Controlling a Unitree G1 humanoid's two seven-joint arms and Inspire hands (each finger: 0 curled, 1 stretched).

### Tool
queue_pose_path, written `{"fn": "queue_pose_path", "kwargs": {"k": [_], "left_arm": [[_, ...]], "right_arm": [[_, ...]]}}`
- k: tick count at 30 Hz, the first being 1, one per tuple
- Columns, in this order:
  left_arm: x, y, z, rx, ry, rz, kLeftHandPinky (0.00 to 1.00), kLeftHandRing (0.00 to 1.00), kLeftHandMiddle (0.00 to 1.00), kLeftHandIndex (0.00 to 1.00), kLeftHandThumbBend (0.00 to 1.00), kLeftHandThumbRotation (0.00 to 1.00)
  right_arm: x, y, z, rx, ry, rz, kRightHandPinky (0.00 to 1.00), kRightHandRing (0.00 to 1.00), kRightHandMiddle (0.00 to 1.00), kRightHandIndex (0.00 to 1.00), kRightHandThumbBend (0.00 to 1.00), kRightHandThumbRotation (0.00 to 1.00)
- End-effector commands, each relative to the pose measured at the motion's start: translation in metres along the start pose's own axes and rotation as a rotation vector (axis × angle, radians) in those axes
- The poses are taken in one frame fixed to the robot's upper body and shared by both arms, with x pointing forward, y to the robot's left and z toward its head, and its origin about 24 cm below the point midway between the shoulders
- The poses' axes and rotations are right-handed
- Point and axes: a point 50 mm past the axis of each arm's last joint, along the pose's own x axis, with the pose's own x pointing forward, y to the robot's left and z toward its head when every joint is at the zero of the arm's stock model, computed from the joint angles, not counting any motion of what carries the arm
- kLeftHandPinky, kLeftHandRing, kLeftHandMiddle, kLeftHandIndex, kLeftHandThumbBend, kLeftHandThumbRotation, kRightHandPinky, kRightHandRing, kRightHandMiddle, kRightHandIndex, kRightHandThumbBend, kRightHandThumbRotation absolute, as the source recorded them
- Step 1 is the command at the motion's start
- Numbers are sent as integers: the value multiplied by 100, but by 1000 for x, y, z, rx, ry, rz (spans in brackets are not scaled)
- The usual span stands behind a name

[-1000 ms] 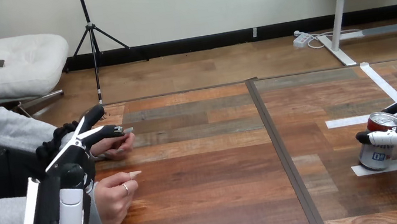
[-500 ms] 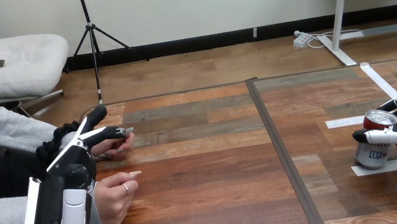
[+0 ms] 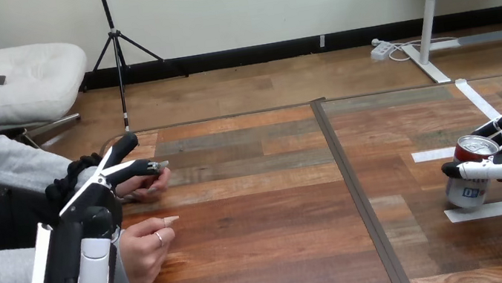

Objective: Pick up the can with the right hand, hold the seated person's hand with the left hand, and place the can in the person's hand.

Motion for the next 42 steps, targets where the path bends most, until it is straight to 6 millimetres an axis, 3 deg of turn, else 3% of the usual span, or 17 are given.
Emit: {"fn": "queue_pose_path", "kwargs": {"k": [1,15,25,28,29,34,37,42], "left_arm": [[13,1,6,1,-74,-10,100,96,89,63,67,94],[14,1,5,-1,-78,-3,100,96,89,63,65,93],[14,1,7,15,-60,14,99,92,85,61,66,84],[15,1,7,33,-63,20,90,89,83,60,66,79],[15,2,7,36,-64,21,81,86,81,60,66,76],[15,4,6,63,-51,26,63,81,77,60,68,70],[15,5,6,81,-47,29,56,78,75,61,70,67],[16,8,5,146,-46,26,52,74,73,62,73,64]], "right_arm": [[10,-17,30,12,-122,-52,36,40,44,45,81,0],[10,-18,36,14,-174,-43,34,38,43,44,82,0],[10,-20,40,13,-216,-36,31,36,42,44,83,0],[10,-20,41,29,-219,-29,32,37,43,44,82,0],[10,-20,41,33,-219,-28,33,37,43,44,81,0],[10,-20,43,34,-233,-22,35,38,43,44,80,0],[10,-21,44,24,-242,-24,34,37,43,44,81,0],[10,-21,46,14,-251,-23,32,36,42,44,82,0]]}}
